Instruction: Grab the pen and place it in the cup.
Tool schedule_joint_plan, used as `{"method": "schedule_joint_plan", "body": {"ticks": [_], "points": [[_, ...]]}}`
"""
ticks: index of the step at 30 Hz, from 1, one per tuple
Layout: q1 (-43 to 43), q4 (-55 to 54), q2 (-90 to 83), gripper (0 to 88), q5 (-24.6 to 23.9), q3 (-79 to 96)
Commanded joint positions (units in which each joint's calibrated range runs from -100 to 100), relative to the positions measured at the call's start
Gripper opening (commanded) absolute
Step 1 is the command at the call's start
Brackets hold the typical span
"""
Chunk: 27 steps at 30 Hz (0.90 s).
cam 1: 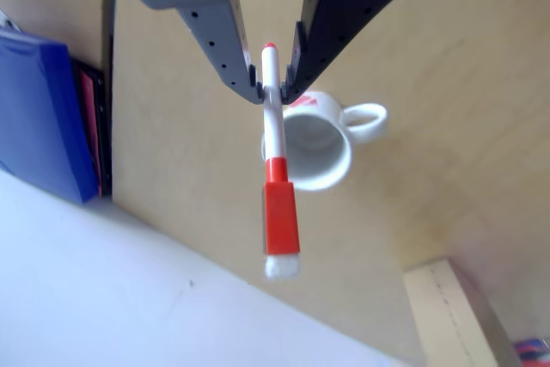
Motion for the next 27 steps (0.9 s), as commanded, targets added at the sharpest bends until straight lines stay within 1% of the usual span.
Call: {"method": "schedule_joint_plan", "body": {"ticks": [1,7,13,19,21,27], "points": [[-1.4,-6.6,-1.9,1.1,-0.5,0.9],[-3.2,-14.2,-1.2,1.1,-5.0,1.4],[-5.6,-18.1,-0.7,1.1,-9.5,1.6],[-6.1,-21.1,4.6,1.1,-13.2,2.9],[-5.9,-23.4,6.5,1.1,-13.9,3.5],[-5.2,-30.4,11.1,1.1,-14.0,3.0]]}}
